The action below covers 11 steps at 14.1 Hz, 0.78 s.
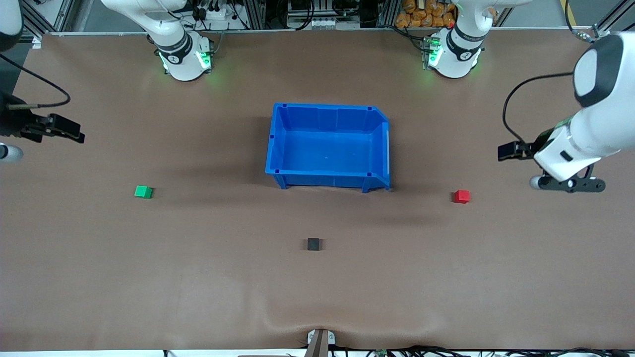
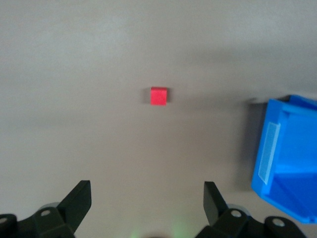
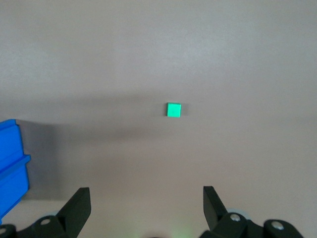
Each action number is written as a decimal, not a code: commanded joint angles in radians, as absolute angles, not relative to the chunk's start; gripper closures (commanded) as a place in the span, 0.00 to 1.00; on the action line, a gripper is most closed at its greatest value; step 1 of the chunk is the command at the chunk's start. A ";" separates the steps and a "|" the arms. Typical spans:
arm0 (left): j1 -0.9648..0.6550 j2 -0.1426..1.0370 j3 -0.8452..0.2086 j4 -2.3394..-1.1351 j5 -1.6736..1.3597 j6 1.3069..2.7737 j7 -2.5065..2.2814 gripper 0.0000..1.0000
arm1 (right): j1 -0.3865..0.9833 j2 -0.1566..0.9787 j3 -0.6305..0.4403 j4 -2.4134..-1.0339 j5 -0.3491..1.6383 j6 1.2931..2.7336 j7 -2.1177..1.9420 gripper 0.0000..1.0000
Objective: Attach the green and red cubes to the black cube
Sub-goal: 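Move the right gripper toward the green cube while the left gripper approaches the red cube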
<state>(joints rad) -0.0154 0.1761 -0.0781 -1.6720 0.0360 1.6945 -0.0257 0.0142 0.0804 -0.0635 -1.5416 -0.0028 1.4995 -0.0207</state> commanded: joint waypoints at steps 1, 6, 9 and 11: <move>-0.008 0.181 -0.084 -1.767 0.051 1.817 -0.034 0.00 | 0.009 0.127 -0.060 -1.540 0.006 1.528 -0.017 0.00; -0.011 0.218 -0.084 -1.953 0.052 2.077 -0.078 0.00 | 0.002 0.213 -0.061 -1.542 0.055 1.565 -0.017 0.00; -0.011 0.271 -0.084 -1.965 0.054 2.120 -0.080 0.00 | -0.018 0.308 -0.060 -1.542 0.066 1.588 -0.017 0.00; -0.011 0.296 -0.084 -1.968 0.054 2.135 -0.080 0.00 | -0.018 0.328 -0.061 -1.542 0.090 1.597 -0.017 0.00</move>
<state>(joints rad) -0.0126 0.2830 -0.0802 -1.9629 0.0360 2.1141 -0.0600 -0.0055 0.3055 -0.0659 -1.5495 0.0574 1.5916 -0.0185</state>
